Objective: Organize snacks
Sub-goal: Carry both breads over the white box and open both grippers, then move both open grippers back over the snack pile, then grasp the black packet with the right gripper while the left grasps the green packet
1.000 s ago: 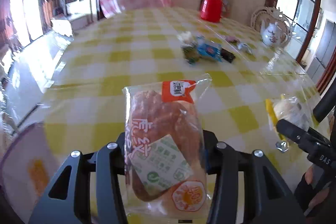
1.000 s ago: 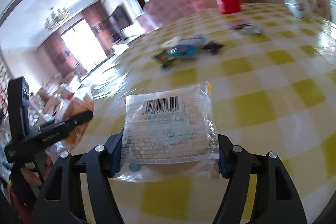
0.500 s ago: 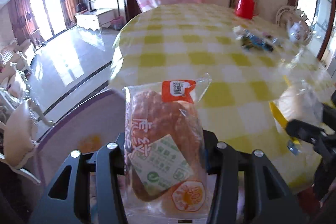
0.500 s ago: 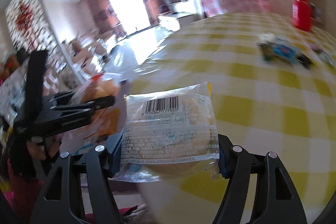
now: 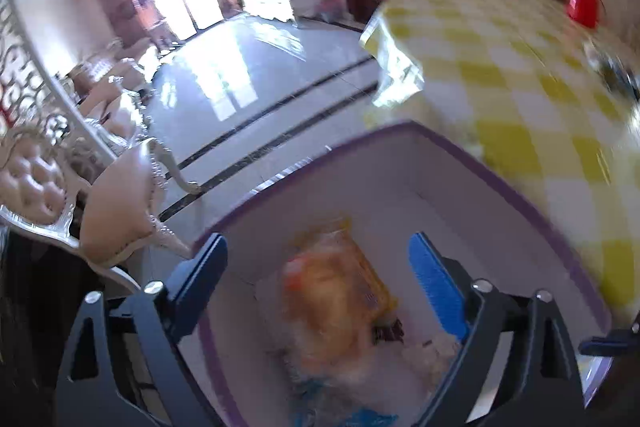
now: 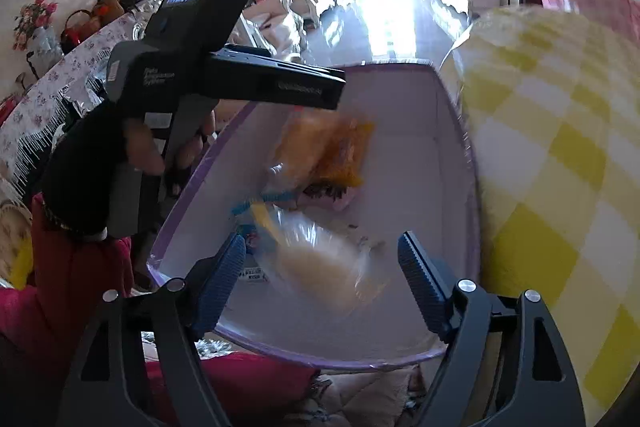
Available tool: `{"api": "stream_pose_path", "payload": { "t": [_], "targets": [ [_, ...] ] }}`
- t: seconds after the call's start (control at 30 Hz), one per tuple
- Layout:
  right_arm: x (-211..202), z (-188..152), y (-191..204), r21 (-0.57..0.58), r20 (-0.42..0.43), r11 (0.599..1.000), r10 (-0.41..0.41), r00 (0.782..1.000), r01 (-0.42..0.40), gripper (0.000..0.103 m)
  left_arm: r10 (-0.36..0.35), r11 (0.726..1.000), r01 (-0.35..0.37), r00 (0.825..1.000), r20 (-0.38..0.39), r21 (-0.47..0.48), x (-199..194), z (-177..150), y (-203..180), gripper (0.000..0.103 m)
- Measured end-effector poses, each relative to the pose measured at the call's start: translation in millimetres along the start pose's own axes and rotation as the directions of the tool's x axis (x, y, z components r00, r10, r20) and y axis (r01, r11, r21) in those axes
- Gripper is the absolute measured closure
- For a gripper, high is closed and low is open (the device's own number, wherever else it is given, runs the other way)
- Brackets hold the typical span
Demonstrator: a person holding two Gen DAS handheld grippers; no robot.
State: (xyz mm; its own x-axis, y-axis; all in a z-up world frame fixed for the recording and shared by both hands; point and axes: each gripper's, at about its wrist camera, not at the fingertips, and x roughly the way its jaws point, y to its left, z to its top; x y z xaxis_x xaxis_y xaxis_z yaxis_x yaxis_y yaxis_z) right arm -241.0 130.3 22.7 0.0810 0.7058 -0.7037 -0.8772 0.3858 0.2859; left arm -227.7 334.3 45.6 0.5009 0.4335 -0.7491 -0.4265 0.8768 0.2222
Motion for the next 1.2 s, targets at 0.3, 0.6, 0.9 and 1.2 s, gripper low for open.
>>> {"api": "stream_pose_path", "payload": {
  "t": [0.3,0.6,0.9,1.2],
  "targets": [
    [-90,-19,-75,0.195,0.204,0.97,-0.183,0.962,0.144,0.021,-0.182,0.98,0.196,0.96,0.214,-0.041,-58,12,-52,0.002],
    [-187,-67,-205,0.522,0.188,0.726,-0.61,0.77,0.448,0.015,-0.465,0.885,0.454,0.857,0.222,0.102,-94,57,-208,0.002],
    [-224,-87,-307,0.625,0.031,0.561,-0.714,0.7,0.544,0.024,-0.439,0.896,0.43,0.896,0.074,0.106,-3,130,-375,0.002],
    [-211,-59,-393,0.585,-0.026,0.557,-0.713,0.701,0.589,0.038,-0.427,0.904,0.427,0.903,0.053,0.01,63,178,-408,0.002]
  ]
}}
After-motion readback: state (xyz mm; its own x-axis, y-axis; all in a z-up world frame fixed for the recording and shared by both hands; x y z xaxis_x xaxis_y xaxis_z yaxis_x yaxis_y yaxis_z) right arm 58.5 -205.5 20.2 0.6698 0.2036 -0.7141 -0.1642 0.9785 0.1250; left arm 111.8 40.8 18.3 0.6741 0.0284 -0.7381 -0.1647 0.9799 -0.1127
